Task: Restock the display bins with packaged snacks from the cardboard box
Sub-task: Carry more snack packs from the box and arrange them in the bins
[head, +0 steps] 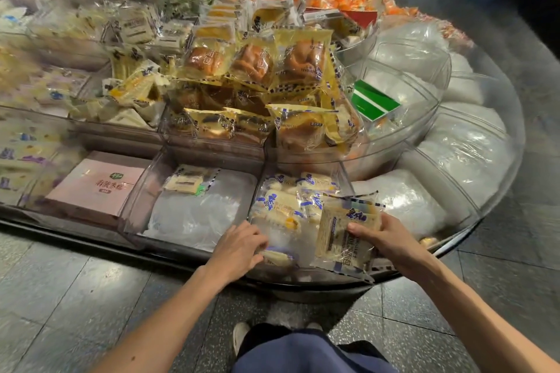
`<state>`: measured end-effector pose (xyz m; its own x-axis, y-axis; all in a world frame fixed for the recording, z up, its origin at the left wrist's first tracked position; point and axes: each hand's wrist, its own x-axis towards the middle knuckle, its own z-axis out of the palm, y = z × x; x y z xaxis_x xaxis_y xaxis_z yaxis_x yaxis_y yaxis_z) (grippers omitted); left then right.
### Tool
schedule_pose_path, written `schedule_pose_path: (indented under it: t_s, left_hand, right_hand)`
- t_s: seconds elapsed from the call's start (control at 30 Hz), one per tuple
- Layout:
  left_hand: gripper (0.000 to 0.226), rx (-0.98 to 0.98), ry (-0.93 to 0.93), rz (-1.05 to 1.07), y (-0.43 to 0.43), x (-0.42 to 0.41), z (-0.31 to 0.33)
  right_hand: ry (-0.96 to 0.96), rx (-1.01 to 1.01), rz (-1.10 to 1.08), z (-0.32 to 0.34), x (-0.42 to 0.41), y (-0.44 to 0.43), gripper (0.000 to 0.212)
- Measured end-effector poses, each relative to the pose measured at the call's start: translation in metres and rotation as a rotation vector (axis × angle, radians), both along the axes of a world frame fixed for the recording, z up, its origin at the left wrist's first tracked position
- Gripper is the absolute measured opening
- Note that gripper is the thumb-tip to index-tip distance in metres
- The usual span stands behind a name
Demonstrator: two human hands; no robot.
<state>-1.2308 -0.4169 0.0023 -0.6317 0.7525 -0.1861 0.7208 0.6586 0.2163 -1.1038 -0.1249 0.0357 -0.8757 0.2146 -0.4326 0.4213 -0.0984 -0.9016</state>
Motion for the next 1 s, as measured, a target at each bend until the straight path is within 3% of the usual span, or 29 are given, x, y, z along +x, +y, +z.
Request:
schedule_pose_path:
  t_s: [0.13, 0.27, 0.4, 0.53, 0.67, 0.77, 0.87, 1.0]
  left_hand:
    - [0.029, -0.157, 0.067, -0.082, 0.003, -0.003, 0.001]
    - [0.023, -0.308, 0.110, -0.138, 0.009, -0.006, 0.009]
    - [0.022, -0.379, 0.001, -0.128, 0.017, -0.005, 0.009]
    - [0.023, -0.048, -0.251, 0.092, 0.024, -0.008, 0.019]
    - [0.020, 0.343, -0.621, 0.316, 0.041, -0.005, 0.047]
    - [0.042, 0.545, -0.897, 0.477, 0.051, -0.002, 0.061]
    - [0.058, 0.591, -0.943, 0.516, 0.053, 0.001, 0.071]
    - [0.040, 0.680, -0.958, 0.629, 0.039, -0.001, 0.075]
  right_hand:
    - [-0.002, 0.006, -0.009, 0.001, 0.003, 0.002, 0.055]
    - [-0.007, -0.003, -0.012, 0.003, 0.004, 0.002, 0.055]
    - [-0.013, 0.003, 0.011, 0.006, 0.001, 0.000, 0.053]
    - [-0.006, -0.002, 0.016, 0.010, -0.007, -0.004, 0.050]
    - [-0.007, -0.011, 0.035, 0.017, -0.017, -0.009, 0.052]
    - [-0.003, -0.023, 0.085, 0.027, -0.028, -0.019, 0.053]
    - [0.001, -0.029, 0.155, 0.036, -0.041, -0.035, 0.049]
    - [0.013, -0.034, 0.198, 0.046, -0.060, -0.057, 0.041]
